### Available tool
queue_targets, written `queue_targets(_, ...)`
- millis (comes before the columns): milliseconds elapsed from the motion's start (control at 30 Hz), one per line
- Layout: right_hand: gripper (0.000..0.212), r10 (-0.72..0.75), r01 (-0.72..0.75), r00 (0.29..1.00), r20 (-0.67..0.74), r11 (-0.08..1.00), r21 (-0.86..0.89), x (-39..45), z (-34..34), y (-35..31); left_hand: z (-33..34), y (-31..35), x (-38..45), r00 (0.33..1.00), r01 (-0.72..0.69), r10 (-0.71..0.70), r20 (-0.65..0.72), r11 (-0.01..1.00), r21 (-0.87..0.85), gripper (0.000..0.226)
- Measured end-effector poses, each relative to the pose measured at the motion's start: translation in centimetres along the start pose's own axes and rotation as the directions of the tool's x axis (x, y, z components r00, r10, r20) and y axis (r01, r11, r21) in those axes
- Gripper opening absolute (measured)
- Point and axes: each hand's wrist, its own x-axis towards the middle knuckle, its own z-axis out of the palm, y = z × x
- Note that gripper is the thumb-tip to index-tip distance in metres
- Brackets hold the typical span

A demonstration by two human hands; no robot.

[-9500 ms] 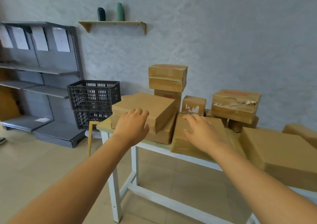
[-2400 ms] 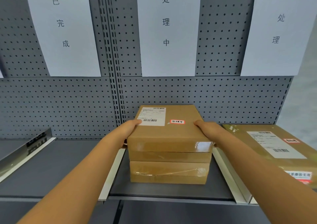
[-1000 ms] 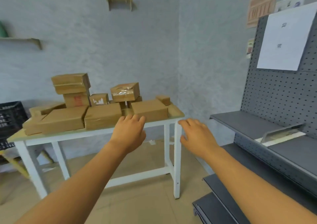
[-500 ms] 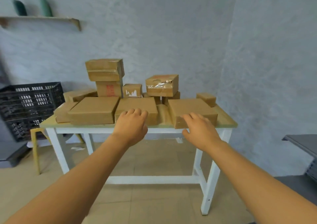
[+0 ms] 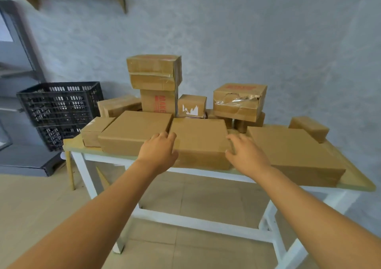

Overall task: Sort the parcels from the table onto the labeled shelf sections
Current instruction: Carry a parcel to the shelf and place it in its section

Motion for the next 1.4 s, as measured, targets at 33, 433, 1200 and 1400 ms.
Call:
queue_targets(33, 0.047, 0.025, -0.025, 1.000, 0.008, 0.999, 0.019, 1.2, 0.7, 0.0, 0.6, -0.6, 1.1, 1.000, -0.006, 0.006, 0.021, 1.000, -0.008, 0.049)
queue_targets(433, 0.062, 0.424, -0.524, 0.847, 0.322, 0.771, 0.363, 9.8, 7.7, 2.1, 6.5, -3.2, 11.5, 0.886, 0.292, -0.110, 0.450, 0.887, -0.358, 0.062)
queue_targets(1200, 0.055, 0.450, -0.430, 0.808, 0.380, 0.010, 0.903, 11.1, 0.7, 4.3, -1.0, -0.7, 12.7, 0.916, 0.312, -0.381, 0.128, 0.473, -0.824, 0.057)
queue_targets(1400, 0.035, 0.379, -0.361, 0.852, 0.362, -0.076, 0.929, 10.2, -2.7, 3.8, -3.0, -0.7, 13.0, 0.967, 0.159, -0.252, 0.026, 0.524, -0.836, 0.057)
